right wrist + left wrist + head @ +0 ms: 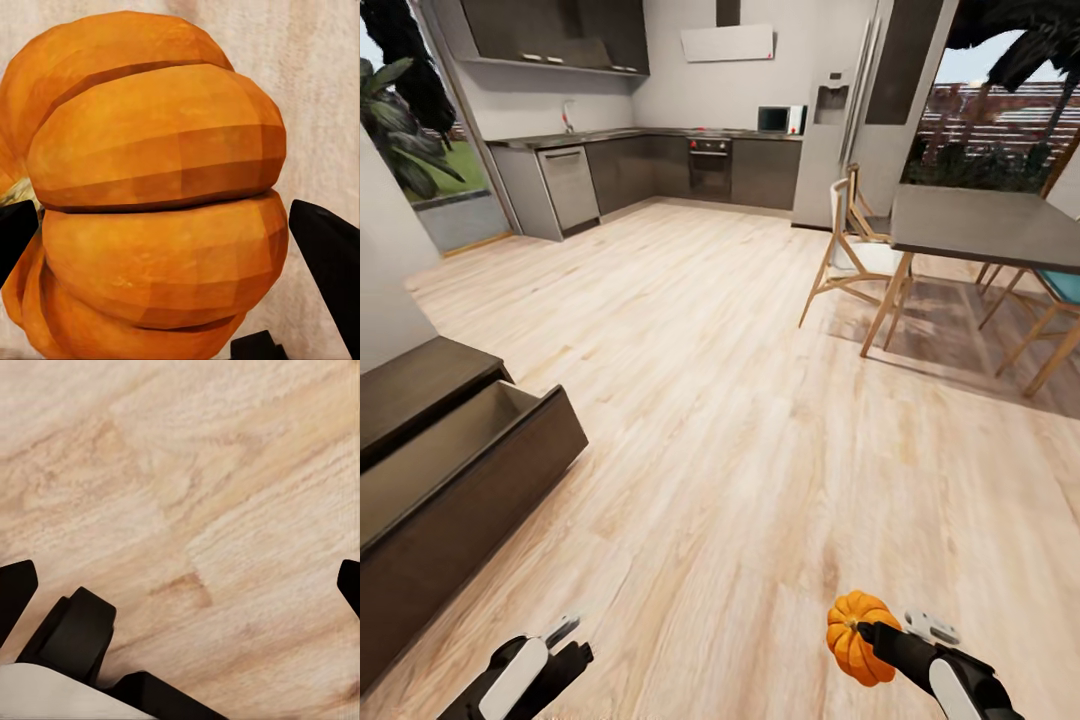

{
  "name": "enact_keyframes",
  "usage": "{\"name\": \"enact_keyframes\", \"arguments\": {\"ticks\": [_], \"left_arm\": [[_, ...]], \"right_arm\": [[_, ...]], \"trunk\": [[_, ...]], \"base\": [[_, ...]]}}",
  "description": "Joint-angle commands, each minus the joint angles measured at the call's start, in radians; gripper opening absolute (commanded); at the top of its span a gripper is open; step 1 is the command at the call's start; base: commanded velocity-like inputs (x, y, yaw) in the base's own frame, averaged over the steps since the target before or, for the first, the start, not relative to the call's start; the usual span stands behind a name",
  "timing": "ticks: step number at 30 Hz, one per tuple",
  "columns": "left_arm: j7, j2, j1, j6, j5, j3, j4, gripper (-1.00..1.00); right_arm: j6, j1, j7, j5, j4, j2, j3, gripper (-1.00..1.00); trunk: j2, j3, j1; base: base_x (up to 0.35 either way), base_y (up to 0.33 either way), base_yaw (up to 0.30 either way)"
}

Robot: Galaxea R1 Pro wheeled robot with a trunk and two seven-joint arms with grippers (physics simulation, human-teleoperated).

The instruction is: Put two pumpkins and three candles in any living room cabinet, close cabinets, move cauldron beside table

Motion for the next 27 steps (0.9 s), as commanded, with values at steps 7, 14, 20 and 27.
{"name": "enact_keyframes", "arguments": {"ticks": [7,14,20,27], "left_arm": [[0.0,-0.001,0.0,0.0,-0.001,-0.014,0.0,1.0],[0.001,-0.002,0.0,0.0,0.0,-0.015,0.0,1.0],[0.002,-0.003,0.0,0.0,-0.001,-0.015,0.0,1.0],[0.003,-0.012,0.0,0.0,-0.002,-0.016,0.0,1.0]], "right_arm": [[0.0,0.0,0.001,-0.001,0.0,0.0,0.0,-1.0],[0.0,0.0,0.001,-0.001,0.0,0.001,0.0,-1.0],[0.0,0.0,0.001,-0.001,0.0,0.0,0.001,-1.0],[0.0,0.0,0.002,-0.001,0.0,-0.001,0.001,-1.0]], "trunk": [[0.049,0.022,-0.027],[0.098,0.044,-0.054],[0.14,0.063,-0.077],[0.189,0.085,-0.104]], "base": [[0.0,0.0,0.286],[0.0,0.0,0.286],[0.0,0.0,0.286],[0.0,0.0,0.286]]}}
